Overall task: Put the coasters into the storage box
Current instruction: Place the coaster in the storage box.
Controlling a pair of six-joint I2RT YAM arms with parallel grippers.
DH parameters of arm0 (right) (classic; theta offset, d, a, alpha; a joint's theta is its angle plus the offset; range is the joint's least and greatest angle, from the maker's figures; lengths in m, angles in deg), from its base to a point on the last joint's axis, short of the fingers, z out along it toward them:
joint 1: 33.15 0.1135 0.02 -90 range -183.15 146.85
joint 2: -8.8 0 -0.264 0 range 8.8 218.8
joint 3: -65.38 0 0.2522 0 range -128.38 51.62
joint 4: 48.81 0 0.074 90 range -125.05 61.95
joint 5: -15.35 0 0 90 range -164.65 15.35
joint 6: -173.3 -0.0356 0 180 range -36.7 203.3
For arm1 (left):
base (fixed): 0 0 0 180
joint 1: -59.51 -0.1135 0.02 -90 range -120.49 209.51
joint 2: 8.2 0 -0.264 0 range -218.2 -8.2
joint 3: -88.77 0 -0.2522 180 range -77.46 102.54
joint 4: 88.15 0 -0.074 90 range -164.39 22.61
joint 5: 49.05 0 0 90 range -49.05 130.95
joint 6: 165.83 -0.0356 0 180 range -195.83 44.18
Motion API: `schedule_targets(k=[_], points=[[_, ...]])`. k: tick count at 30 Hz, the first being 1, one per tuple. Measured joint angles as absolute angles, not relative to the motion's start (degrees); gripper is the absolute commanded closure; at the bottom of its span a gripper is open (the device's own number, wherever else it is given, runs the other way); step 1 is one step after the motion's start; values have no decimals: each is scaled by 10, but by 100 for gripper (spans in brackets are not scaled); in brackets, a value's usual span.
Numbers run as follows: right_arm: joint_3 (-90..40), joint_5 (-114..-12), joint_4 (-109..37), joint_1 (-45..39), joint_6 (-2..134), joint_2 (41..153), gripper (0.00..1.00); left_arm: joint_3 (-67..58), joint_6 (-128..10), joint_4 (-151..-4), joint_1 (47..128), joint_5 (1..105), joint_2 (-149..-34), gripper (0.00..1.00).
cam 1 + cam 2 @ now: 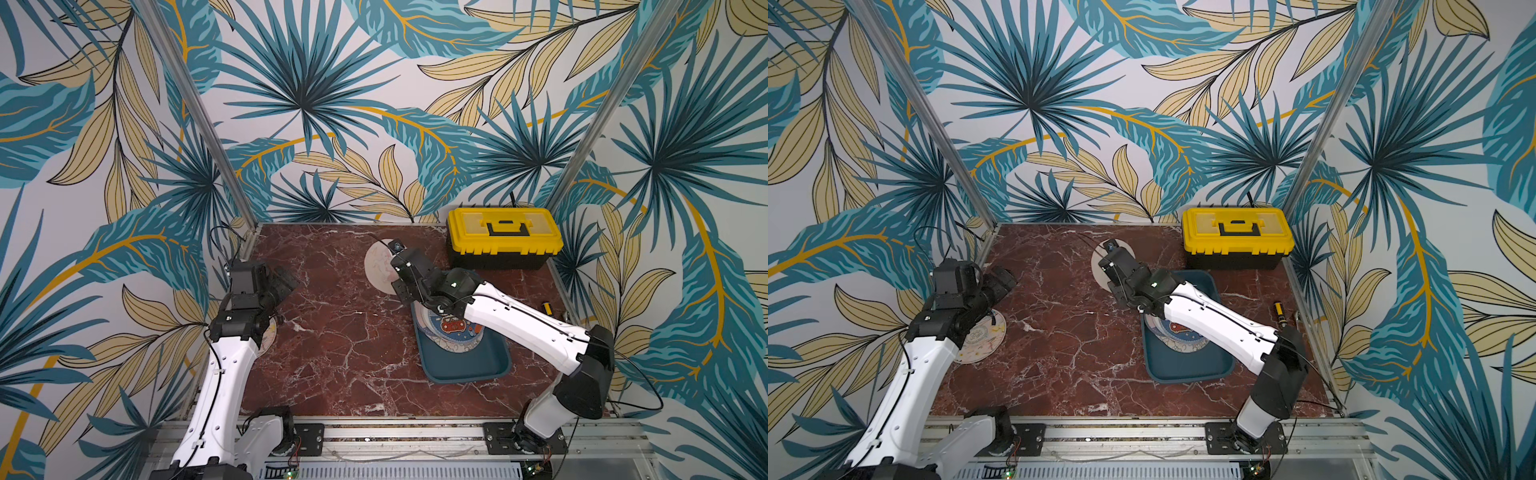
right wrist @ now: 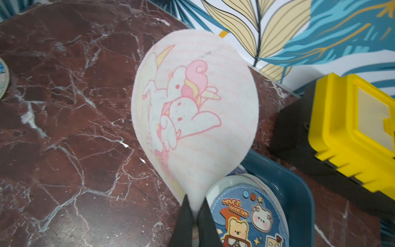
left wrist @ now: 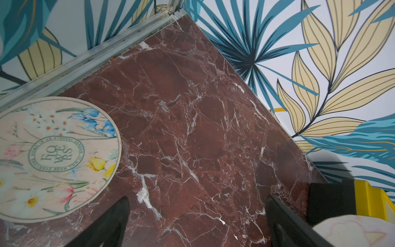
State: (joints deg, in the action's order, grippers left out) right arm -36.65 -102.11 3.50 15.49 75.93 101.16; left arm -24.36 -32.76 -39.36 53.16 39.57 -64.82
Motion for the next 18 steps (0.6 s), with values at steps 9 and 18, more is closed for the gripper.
schedule_targets(k=[9,18], points=[[-310,-1027,72,80,730,934,100,-264,-328,-391,522,411,-652,0],[-248,-978,96,53,685,901,100,-270,-337,-409,522,448,-674,0]])
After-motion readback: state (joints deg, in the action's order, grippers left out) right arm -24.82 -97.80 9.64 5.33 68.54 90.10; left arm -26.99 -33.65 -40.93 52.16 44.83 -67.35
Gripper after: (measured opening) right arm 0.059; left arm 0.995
